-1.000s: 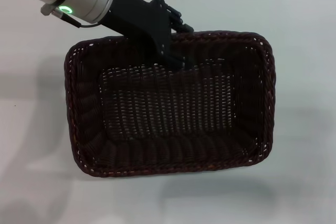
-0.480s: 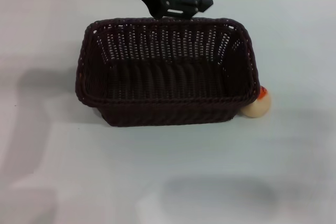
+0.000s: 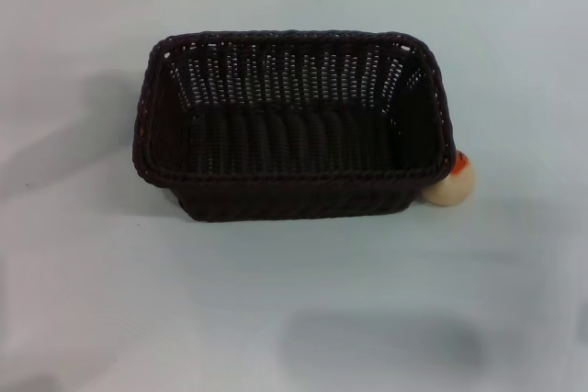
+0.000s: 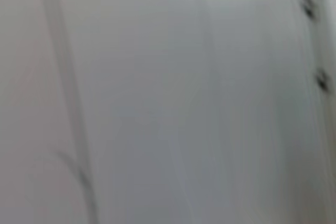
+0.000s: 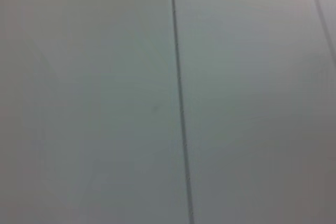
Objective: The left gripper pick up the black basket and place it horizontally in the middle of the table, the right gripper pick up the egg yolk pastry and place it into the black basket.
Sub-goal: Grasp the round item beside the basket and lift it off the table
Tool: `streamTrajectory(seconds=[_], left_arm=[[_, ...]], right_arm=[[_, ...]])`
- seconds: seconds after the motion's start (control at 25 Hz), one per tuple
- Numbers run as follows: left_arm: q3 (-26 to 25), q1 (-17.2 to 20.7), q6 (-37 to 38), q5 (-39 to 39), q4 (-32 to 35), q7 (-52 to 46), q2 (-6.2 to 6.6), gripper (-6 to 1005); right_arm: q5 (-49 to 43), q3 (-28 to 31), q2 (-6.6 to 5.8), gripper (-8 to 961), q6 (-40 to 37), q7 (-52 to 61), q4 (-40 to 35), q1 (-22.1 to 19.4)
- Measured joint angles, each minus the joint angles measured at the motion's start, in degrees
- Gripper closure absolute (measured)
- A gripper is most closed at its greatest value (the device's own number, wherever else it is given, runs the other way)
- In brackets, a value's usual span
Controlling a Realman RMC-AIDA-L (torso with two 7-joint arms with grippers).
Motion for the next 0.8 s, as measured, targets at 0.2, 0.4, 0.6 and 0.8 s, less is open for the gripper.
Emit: streamTrajectory(seconds=[0.2,0.4,0.6,0.8], left_arm=[[-6.45,4.86,2.05,-15.59,12.13,6.94,0.13,409],[-10.96,5.29,0.69,-17.02,16.71,7.91,0.31,408],[-13.77,6.82,-0.74,-18.07,17.72,9.29,0.04,408],[-14.57,7.84,-0.84,-19.52,20.22,9.85,0.10,408]], right_arm=[[0.14,-5.32,0.00,480,3.19,-0.19,3.77,-1.88],[0.23,-8.39,-0.15,479,6.65,-0.22,5.11,-3.17],[0.30,-9.52,-0.22,479,11.00,-0.24,5.84,-4.00],[0.32,-9.63,-0.38,480,16.26,-0.17,6.64,-3.85]])
